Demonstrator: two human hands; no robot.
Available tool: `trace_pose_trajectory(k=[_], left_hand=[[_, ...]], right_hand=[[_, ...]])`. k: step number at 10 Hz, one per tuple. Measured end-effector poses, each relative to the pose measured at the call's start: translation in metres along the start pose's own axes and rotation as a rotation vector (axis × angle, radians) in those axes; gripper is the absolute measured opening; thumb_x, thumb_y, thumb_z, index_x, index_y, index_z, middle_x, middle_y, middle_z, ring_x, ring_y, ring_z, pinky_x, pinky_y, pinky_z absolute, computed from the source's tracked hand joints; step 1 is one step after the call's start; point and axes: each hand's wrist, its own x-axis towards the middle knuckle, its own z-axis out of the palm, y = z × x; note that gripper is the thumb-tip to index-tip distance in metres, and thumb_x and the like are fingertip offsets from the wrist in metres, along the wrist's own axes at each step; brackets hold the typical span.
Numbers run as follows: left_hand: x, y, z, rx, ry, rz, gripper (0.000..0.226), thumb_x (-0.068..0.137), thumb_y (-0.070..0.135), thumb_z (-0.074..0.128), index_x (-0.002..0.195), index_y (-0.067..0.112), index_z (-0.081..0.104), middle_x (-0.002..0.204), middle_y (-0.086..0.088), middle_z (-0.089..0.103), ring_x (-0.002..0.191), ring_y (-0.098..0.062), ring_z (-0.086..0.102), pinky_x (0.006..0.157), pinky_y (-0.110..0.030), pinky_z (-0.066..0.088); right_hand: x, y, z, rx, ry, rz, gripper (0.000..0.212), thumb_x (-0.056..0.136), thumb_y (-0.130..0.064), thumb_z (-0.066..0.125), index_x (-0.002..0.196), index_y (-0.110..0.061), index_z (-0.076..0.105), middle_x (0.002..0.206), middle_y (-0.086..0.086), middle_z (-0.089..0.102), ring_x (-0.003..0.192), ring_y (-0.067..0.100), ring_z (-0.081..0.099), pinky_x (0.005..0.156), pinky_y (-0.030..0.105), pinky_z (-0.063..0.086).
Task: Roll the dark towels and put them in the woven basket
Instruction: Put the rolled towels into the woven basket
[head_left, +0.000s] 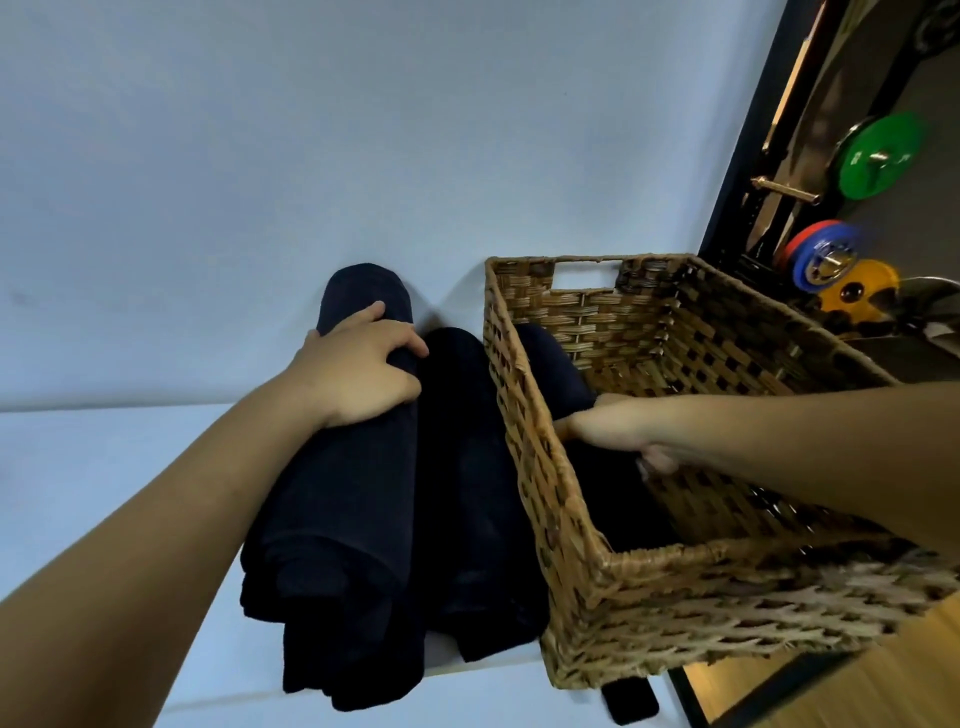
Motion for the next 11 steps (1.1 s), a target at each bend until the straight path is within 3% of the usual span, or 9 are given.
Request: trace_pose_trajectory(k=[1,3,4,5,6,7,9,10,11], left_hand=[[-0.003,0.004,0.0,0.005,0.023,-0.001,0.046,0.076,0.026,0.059,0.117,0.046,0.055,0.155,0.018,0.031,0.147,0.0,-0.001,0.118,-0.053,0.006],[-0.005,0.006,0.001,0.013,0.096,-0.103,0.066,0.078,0.032,0.062,0.139,0.04,0.04,0.161,0.013,0.012,0.15,-0.018,-0.002,0.115,-0.055,0.019],[-0.013,0.0,0.002,-0.091,0.167,-0.312,0.088,0.076,0.047,0.06,0.15,0.036,0.013,0.158,0.0,0.016,0.136,-0.034,0.033,0.103,-0.046,0.039],[-0.017,-0.01,-0.005,-0.32,0.106,-0.429,0.098,0.074,0.053,0.066,0.151,0.034,0.009,0.146,-0.007,0.035,0.119,-0.034,0.05,0.096,-0.043,0.046],[-0.027,-0.025,-0.022,-0.775,-0.019,-0.538,0.093,0.069,0.046,0.08,0.142,0.023,0.026,0.117,-0.005,0.056,0.095,-0.026,0.063,0.073,-0.039,0.055],[-0.031,-0.037,-0.031,-0.905,-0.066,-0.541,0.088,0.063,0.043,0.085,0.134,0.014,0.041,0.113,-0.01,0.064,0.091,-0.028,0.069,0.068,-0.038,0.057],[-0.045,-0.004,-0.059,-1.321,-0.035,-0.205,0.038,0.087,0.036,0.062,0.11,0.007,0.07,0.106,-0.014,0.073,0.088,-0.023,0.071,0.079,-0.032,0.056],[-0.057,0.033,-0.063,-1.561,0.065,0.019,0.037,0.093,0.035,0.051,0.091,0.007,0.076,0.094,-0.013,0.074,0.081,-0.022,0.072,0.069,-0.028,0.059],[-0.058,0.064,-0.056,-1.707,0.032,0.145,0.043,0.094,0.039,0.048,0.09,0.007,0.076,0.093,-0.013,0.074,0.083,-0.022,0.072,0.07,-0.029,0.059]], right_hand=[[0.007,0.005,-0.003,0.081,0.028,-0.162,0.046,0.074,-0.044,0.075,0.11,-0.018,0.063,0.107,0.003,0.064,0.119,0.031,0.059,0.094,0.037,0.05],[-0.001,-0.019,-0.016,-0.067,-0.015,0.042,0.075,0.076,-0.051,0.074,0.137,-0.016,0.045,0.136,0.014,0.053,0.121,0.036,0.055,0.096,0.042,0.052],[-0.024,-0.04,-0.038,-0.129,0.399,-0.119,0.074,0.082,-0.052,0.07,0.14,-0.015,0.043,0.138,0.009,0.05,0.119,0.028,0.055,0.094,0.039,0.053],[-0.045,-0.056,-0.048,0.198,0.516,-0.299,0.049,0.085,-0.041,0.072,0.125,-0.018,0.055,0.122,0.006,0.06,0.105,0.022,0.063,0.084,0.041,0.06],[-0.069,-0.079,-0.027,0.437,0.424,-0.523,0.028,0.086,-0.024,0.074,0.109,-0.014,0.063,0.107,0.012,0.068,0.095,0.021,0.07,0.076,0.039,0.062],[-0.08,-0.1,-0.001,0.509,0.309,-0.612,0.028,0.086,-0.018,0.074,0.109,-0.009,0.062,0.105,0.017,0.068,0.091,0.022,0.072,0.075,0.036,0.061],[-0.074,-0.133,0.039,0.696,0.204,-0.621,0.045,0.079,-0.024,0.081,0.116,-0.014,0.058,0.114,0.007,0.066,0.102,0.022,0.068,0.085,0.044,0.059],[-0.079,-0.13,0.036,0.91,0.009,-0.563,0.083,0.063,-0.05,0.086,0.133,-0.021,0.051,0.125,0.001,0.063,0.111,0.025,0.064,0.093,0.045,0.055],[-0.093,-0.12,0.028,1.004,-0.101,-0.599,0.065,0.073,-0.057,0.073,0.123,-0.016,0.064,0.116,0.005,0.071,0.105,0.022,0.069,0.09,0.035,0.055]])
